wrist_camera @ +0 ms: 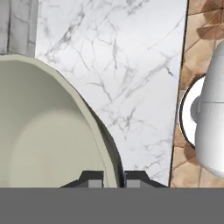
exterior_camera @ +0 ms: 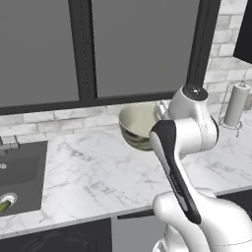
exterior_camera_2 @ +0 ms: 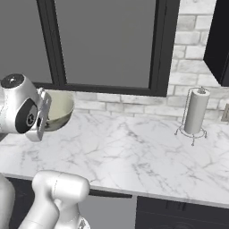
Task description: Clear the mugs and bowl far away from the sink.
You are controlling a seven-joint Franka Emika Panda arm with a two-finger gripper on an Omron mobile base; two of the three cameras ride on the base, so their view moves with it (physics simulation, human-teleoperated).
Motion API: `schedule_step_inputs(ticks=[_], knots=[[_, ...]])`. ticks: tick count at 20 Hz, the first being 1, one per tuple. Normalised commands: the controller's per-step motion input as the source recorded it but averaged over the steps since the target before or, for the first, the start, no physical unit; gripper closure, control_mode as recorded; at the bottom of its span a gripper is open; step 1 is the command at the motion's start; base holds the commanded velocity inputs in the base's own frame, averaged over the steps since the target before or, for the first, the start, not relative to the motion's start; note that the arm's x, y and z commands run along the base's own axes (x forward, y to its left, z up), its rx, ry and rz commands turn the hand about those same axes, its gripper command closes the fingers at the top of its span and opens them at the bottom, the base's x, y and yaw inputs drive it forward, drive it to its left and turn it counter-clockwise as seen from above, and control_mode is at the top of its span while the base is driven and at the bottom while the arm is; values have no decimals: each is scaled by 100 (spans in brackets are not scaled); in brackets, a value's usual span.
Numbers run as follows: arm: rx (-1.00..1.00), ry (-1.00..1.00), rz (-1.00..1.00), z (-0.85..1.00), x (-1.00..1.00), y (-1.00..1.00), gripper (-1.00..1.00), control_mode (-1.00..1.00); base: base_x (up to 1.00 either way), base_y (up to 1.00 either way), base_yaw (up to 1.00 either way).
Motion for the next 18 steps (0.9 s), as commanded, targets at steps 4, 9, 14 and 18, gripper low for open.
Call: schedule_step_inputs(ticks=[4, 9, 14, 18], knots=[[0, 0, -6, 0, -77, -9, 100, -100, 0, 0, 0], [1, 0, -3, 14, -69, -20, 100, -100, 0, 0, 0], [1, -1, -2, 52, -49, -4, 100, 100, -15, -4, -1], [0, 0, 0, 0, 0, 0, 100, 100, -69, -13, -3]])
